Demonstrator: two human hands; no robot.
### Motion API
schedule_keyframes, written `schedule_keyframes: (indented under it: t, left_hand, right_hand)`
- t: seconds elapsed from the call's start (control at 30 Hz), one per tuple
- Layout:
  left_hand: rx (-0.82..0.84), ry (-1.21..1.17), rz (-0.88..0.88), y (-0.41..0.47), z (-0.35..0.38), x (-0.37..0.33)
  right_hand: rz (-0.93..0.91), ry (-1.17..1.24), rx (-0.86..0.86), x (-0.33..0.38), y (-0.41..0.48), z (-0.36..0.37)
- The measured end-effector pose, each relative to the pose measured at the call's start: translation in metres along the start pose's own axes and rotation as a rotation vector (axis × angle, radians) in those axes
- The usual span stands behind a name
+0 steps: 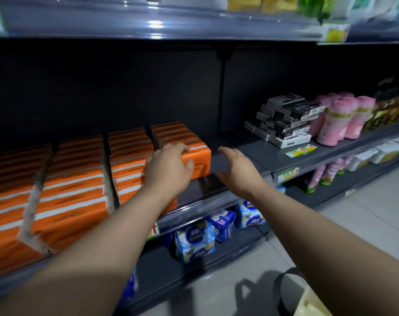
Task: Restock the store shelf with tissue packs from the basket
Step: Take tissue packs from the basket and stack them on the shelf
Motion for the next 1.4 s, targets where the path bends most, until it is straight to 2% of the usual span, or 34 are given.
schedule_keyframes:
  t: [0.17, 0.3, 0.5, 0.67, 0.83, 1.07, 1.13, 1.23, 1.4]
  left_hand:
    - [0.041, 0.008, 0.093, -0.039, 0.026, -0.039]
    - [0.144, -0.002, 0.147, -0.071, 0.056, -0.07]
    - [0.34, -0.064, 0.275, -0.106, 0.114, -0.131]
    - [0.536, -0.111, 0.354, -0.133, 0.181, -0.184]
    - [0.785, -0.043, 0.36, -0.154, 0.263, -0.204]
    - [1.145, 0.043, 0.194, -0.189, 0.357, -0.192]
    - [1.269, 0.068, 0.138, -0.205, 0.377, -0.184]
    - [1.424, 0.13, 0.168, -0.231, 0.396, -0.174]
    - [1.42, 0.043, 0.142, -0.237, 0.399, -0.163]
  right_hand:
    - [0.02, -0.071, 0.032, -0.017, -0.062, -0.009]
    - [0.092, -0.105, 0.065, -0.044, -0.115, -0.019]
    - [0.321, -0.163, 0.205, -0.109, -0.202, -0.035]
    - [0.52, -0.094, 0.252, -0.173, -0.279, -0.024]
    - [0.674, 0.005, 0.303, -0.243, -0.343, 0.015]
    - [0.781, 0.083, 0.445, -0.311, -0.363, 0.054]
    - [0.788, 0.158, 0.524, -0.32, -0.362, 0.065]
    - [0.8, 0.277, 0.711, -0.324, -0.373, 0.082]
    - [0.796, 0.417, 0.954, -0.313, -0.385, 0.105]
Point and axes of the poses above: each hand's wrist, its own y-axis towards the middle knuckle, its own z-axis out of the palm, x = y × z, the point moved 3 cm from there along y, towards the middle knuckle, and after that the axes turned 14 degrees about x, right-handed, at the moved point
